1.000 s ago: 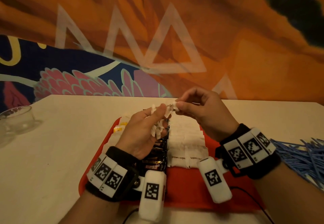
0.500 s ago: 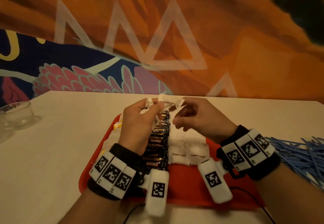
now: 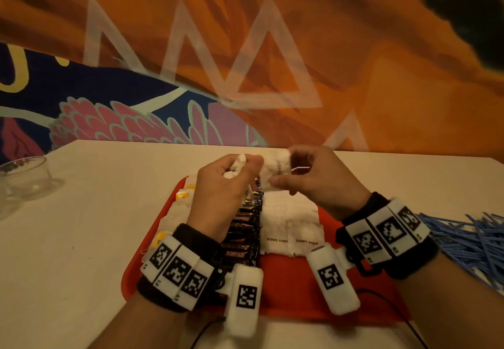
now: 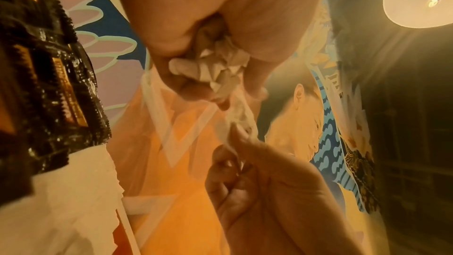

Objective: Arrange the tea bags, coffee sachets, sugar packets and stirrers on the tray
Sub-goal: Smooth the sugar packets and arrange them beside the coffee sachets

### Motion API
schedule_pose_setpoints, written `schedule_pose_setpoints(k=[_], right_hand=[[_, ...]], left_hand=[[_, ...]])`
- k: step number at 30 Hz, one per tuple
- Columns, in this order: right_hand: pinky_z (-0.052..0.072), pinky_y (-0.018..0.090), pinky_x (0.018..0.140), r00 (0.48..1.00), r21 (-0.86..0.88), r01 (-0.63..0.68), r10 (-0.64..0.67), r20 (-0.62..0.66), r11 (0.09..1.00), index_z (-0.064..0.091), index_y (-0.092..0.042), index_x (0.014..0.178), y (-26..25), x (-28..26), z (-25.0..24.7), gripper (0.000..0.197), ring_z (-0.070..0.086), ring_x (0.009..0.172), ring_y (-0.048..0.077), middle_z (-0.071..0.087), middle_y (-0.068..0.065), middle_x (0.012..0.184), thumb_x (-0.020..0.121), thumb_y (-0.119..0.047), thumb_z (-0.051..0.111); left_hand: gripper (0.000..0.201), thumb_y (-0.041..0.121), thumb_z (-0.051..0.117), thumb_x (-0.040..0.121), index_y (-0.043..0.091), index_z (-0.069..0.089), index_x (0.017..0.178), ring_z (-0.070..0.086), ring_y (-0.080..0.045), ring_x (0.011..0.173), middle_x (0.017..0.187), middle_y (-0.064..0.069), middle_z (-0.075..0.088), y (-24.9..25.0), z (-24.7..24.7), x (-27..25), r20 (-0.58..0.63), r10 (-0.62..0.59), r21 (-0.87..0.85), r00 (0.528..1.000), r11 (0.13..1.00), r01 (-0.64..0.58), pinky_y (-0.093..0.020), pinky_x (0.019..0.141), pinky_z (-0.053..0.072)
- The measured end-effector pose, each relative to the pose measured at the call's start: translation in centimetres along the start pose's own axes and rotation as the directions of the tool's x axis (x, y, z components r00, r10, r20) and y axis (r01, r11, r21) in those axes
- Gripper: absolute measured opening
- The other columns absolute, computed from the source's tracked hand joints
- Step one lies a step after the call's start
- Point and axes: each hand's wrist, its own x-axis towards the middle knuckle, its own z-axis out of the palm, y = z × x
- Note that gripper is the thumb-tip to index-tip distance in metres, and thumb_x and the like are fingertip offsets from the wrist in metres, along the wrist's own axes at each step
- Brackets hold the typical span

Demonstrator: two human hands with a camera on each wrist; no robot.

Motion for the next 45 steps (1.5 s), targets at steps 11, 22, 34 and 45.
schedule_pose_setpoints(k=[11, 22, 34, 45], right_hand=[[0.052, 0.025, 0.055, 0.993, 0.305, -0.06, 0.088, -0.081, 0.951, 0.066, -0.01, 0.082, -0.4, -0.1, -0.4, 0.006, 0.062, 0.061, 0.012, 0.068, 0.002, 0.072, 0.087, -0.007, 0.068], [0.046, 0.022, 0.05, 0.994, 0.061, 0.046, -0.04, -0.097, 0.997, 0.074, -0.003, 0.088, 0.0, -0.1, -0.8, 0.008, 0.06, 0.057, 0.008, 0.072, 0.009, 0.074, 0.082, -0.009, 0.076], [0.051, 0.028, 0.062, 0.846, -0.47, -0.296, 0.456, 0.275, 0.832, 0.067, -0.011, 0.092, 1.2, -1.7, -1.8, 0.019, 0.07, 0.071, 0.017, 0.076, 0.009, 0.077, 0.081, -0.02, 0.08], [0.049, 0.024, 0.062, 0.817, -0.767, -0.181, 0.528, 0.23, 0.615, 0.064, -0.025, 0.083, 2.5, -1.6, 0.6, 0.021, 0.064, 0.068, 0.013, 0.075, 0.0, 0.084, 0.079, -0.039, 0.08]], left_hand=[[0.017, 0.016, 0.069, 0.087, 0.024, 0.07, 0.072, 0.064, -0.041, 0.078, 0.074, -0.016, 0.065, 0.2, 0.3, 0.1, 0.007, 0.012, -0.012, 1.0, 1.0, -0.012, -0.062, 0.085, 0.052], [0.01, 0.029, 0.073, 0.089, 0.02, 0.077, 0.086, 0.069, -0.044, 0.085, 0.086, -0.012, 0.075, 0.3, 0.1, 0.0, -0.022, 0.077, 0.047, 0.997, 0.996, -0.076, -0.064, 0.08, 0.054], [0.024, 0.022, 0.068, 0.094, 0.001, 0.068, 0.082, 0.05, -0.014, 0.055, 0.059, 0.0, 0.054, 0.3, -0.5, 0.7, -0.089, -0.061, -0.079, 0.994, 0.995, 0.054, -0.027, 0.048, 0.043], [0.019, 0.024, 0.066, 0.096, 0.009, 0.07, 0.085, 0.053, -0.01, 0.058, 0.062, 0.002, 0.056, 0.4, -0.7, 0.9, -0.078, -0.138, -0.142, 0.987, 0.982, 0.126, -0.025, 0.049, 0.045]])
